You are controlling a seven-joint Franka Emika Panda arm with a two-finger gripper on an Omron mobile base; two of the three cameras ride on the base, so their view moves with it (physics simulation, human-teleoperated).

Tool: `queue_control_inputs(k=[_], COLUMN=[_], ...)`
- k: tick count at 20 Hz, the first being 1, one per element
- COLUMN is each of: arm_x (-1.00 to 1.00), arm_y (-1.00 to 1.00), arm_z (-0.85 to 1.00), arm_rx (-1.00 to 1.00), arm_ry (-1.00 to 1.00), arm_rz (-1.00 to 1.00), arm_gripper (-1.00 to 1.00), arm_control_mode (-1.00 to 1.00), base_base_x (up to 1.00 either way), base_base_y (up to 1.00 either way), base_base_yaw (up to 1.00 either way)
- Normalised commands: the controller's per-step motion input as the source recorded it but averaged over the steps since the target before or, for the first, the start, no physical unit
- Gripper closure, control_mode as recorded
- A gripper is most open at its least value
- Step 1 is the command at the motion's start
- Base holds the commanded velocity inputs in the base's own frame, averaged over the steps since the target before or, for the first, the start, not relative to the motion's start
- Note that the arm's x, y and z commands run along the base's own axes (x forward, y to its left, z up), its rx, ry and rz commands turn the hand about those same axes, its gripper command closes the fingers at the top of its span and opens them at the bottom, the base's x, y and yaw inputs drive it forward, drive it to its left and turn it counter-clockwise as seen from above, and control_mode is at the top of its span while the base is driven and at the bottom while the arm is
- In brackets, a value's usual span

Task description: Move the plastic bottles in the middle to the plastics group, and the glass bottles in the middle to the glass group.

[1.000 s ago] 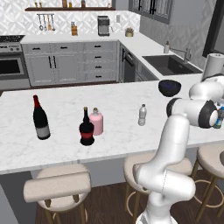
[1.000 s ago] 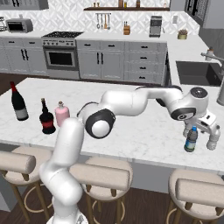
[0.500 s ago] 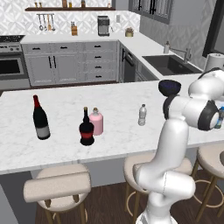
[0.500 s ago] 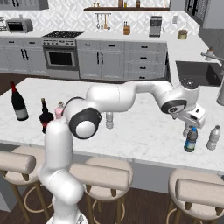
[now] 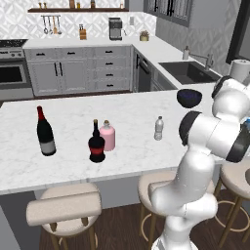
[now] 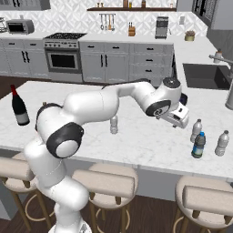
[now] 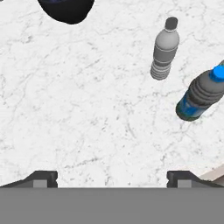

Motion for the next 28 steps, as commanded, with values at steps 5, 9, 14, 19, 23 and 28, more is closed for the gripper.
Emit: queue_control_inputs(k=[5, 9, 14, 19, 23, 28], arm_x=[0.06, 0.20, 0.23, 0.10, 0.03, 0.13], arm_y=[1.00, 1.00, 1.00, 1.00, 0.85, 0.21], arm_z=[0.18, 0.10, 0.08, 0.15, 0.09, -0.03], arm_rx=[-0.02, -0.04, -0.05, -0.10, -0.10, -0.02], arm_ry=[0.00, 0.00, 0.00, 0.00, 0.00, 0.00], arm_rz=[0.14, 0.15, 0.14, 0.11, 0.03, 0.00], arm_gripper=[-1.00, -1.00, -1.00, -1.00, -1.00, -1.00], arm_control_mode=[-1.00, -1.00, -1.00, -1.00, -1.00, -1.00], base_base_x=[0.00, 0.00, 0.00, 0.00, 0.00, 0.00], base_base_y=[0.00, 0.00, 0.00, 0.00, 0.00, 0.00], base_base_yaw=[0.00, 0.00, 0.00, 0.00, 0.00, 0.00])
